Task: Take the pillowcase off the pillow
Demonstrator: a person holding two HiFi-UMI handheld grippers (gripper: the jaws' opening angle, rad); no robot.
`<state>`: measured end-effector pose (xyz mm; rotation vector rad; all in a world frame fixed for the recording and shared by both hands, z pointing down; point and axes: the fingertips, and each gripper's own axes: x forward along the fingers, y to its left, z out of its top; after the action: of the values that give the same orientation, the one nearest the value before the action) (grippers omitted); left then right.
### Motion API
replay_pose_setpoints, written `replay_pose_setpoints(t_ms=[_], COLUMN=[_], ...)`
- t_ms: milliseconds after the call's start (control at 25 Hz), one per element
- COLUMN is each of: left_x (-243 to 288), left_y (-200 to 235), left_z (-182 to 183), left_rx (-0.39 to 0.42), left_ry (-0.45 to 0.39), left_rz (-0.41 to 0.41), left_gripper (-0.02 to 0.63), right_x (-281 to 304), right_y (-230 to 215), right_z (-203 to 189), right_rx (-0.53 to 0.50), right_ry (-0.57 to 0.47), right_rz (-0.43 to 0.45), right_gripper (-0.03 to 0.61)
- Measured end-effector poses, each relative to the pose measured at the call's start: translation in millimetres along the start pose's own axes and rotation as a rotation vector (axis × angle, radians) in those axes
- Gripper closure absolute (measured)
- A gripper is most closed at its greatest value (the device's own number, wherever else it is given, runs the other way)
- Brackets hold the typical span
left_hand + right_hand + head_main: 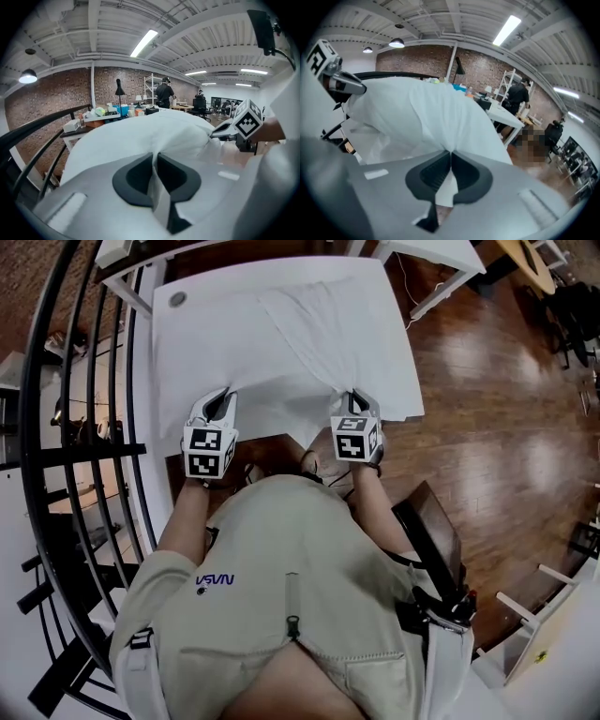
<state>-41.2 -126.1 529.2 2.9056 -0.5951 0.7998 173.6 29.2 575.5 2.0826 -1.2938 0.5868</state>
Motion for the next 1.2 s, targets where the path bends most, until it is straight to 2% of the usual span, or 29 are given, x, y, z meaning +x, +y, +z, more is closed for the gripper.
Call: replay_pose_setpoints(t_ms=[80,200,280,440,640,880,960,1200], left_x=[1,2,4,-1,-17,-21,-16,15], left_y=[-9,-18,-19,-23,-30,-18,-9,14], left_z=[-16,-24,-21,-13,5,47,66,115], left_rx=[-0.022,-0.006,-0.004,-0.069,-0.119,-0.251,-0.24,-0.102], left_ry=[0.021,0.033,0.023,0.009,0.0,-0.09,-0.106,-0.113], left_rz=[-0.008,-0.009,-0.01,-0.052,-0.038,0.05,0.074,0.064], left_gripper=[0.583,0.571,0.538,0.457,0.425,0.425,0.425,0.411], right_x=[3,-2,-5,-20,-52,-66,-60,-43], right_y=[6,11,14,24,24,1,-9,-6], right_z=[-12,-18,-18,-8,17,52,64,110], right_rx=[0.03,0.067,0.086,0.11,0.126,0.15,0.153,0.129], right_ry=[0.032,0.039,0.034,0.013,-0.078,-0.199,-0.224,-0.279], right_rz=[0.044,0.12,0.169,0.284,0.408,0.506,0.512,0.519], right_gripper=[0.565,0.555,0.531,0.457,0.448,0.448,0.448,0.448])
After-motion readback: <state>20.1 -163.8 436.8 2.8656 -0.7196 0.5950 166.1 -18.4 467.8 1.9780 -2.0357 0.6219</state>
